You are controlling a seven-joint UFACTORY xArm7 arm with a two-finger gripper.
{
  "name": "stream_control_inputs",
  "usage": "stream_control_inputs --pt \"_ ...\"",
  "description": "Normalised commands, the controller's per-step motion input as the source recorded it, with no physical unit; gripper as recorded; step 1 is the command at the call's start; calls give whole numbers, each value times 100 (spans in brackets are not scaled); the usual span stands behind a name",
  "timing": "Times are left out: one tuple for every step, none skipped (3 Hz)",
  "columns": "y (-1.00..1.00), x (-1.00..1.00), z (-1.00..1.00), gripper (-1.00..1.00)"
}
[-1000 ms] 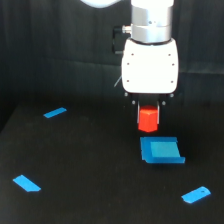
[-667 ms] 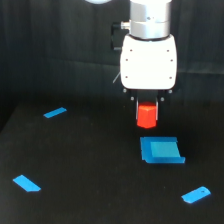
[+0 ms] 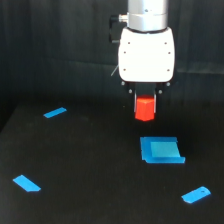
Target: Pick up the red object from the table
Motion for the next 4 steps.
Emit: stream_control_inputs --pt "11 -5 -1 -100" --pt "-6 -2 3 -100" --pt "1 -8 5 -100" --pt "3 -7 5 -100"
